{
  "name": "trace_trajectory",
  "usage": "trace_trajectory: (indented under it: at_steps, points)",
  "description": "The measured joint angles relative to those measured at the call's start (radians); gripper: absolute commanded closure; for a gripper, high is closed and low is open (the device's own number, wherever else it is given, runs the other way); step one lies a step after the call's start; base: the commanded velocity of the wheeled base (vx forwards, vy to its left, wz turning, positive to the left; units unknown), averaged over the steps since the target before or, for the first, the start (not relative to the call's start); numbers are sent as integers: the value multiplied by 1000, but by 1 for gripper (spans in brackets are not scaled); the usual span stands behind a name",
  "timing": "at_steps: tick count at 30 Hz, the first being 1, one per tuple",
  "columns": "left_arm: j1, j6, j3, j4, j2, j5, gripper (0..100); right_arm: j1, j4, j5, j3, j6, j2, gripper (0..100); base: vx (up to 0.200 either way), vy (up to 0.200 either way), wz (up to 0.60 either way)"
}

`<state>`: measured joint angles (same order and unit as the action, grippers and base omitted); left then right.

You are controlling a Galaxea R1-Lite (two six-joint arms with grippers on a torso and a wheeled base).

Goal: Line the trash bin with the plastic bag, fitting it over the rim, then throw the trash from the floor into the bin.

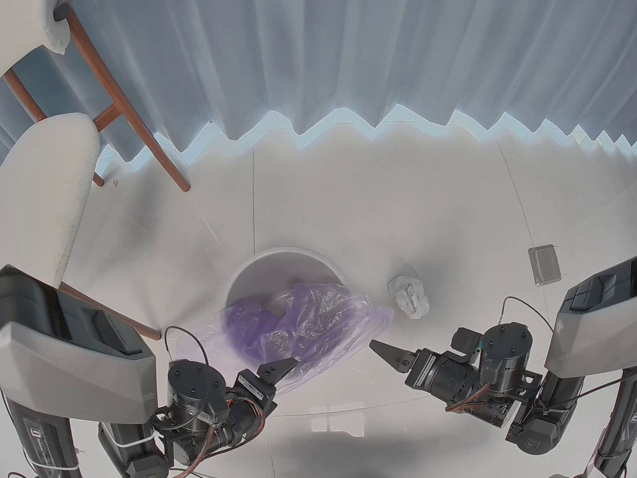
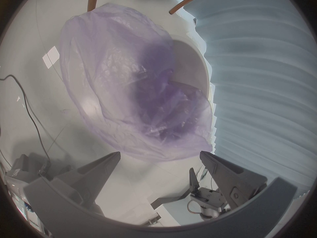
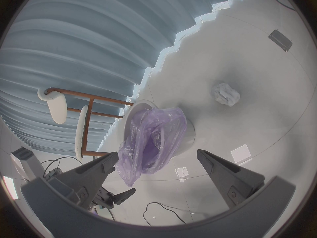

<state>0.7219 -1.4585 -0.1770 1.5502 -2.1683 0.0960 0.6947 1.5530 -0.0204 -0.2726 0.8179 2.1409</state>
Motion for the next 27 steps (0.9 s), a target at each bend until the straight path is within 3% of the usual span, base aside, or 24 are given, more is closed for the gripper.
trace_trajectory:
  at_steps: [11, 12, 27]
  points:
    - [-66, 0, -49, -1, -40, -3, 0, -5, 0, 0, -4, 0, 3, 0, 0, 0, 0]
    - [-66, 0, -49, -1, -41, -2, 100, -5, 0, 0, -4, 0, 4, 0, 0, 0, 0]
    - [-48, 10, -38, -1, -36, 23, 100, -6, 0, 1, -4, 0, 11, 0, 0, 0, 0]
